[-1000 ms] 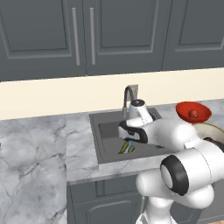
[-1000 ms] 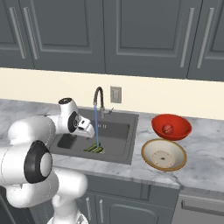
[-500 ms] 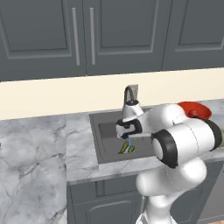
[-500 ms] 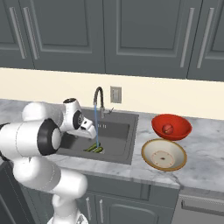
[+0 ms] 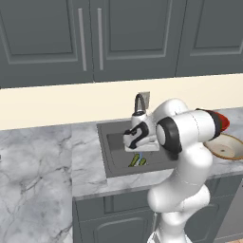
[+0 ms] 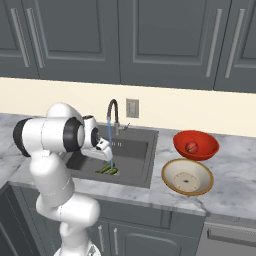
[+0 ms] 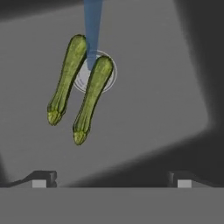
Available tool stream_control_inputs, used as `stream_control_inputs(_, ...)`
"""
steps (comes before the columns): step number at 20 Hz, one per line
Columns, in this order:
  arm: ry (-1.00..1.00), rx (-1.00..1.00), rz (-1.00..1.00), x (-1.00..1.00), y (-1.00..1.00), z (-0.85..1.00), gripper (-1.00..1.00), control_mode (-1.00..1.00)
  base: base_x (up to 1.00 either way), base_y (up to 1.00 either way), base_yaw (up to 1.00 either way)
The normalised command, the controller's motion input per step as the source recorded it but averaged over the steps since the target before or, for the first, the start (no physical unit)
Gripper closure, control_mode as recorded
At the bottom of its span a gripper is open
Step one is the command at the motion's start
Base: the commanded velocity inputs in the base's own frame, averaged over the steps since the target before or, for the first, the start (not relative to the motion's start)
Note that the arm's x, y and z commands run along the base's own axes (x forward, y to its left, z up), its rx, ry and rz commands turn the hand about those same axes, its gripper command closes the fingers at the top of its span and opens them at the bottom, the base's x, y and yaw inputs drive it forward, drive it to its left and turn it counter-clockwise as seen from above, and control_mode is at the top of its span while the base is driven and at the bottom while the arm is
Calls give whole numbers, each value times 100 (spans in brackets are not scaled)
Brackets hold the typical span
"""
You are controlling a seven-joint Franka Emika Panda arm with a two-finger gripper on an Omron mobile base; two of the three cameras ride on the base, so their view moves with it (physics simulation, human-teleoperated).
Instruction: Pick the squashs from the sink and place them in one bowl. Place the onion in the other bowl. Then turn off the sink faucet.
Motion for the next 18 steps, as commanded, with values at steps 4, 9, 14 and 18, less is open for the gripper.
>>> stream_control_inputs(4, 2, 0, -7, 32, 0, -34, -100, -100, 0, 0, 0)
stream_control_inputs(9, 0, 0, -7, 29, 0, -35, -100, -100, 0, 0, 0)
stream_control_inputs(14, 0, 0, -10, 7, 0, -31, -100, -100, 0, 0, 0)
stream_control_inputs(18, 0, 0, -11, 11, 0, -26, -100, -100, 0, 0, 0)
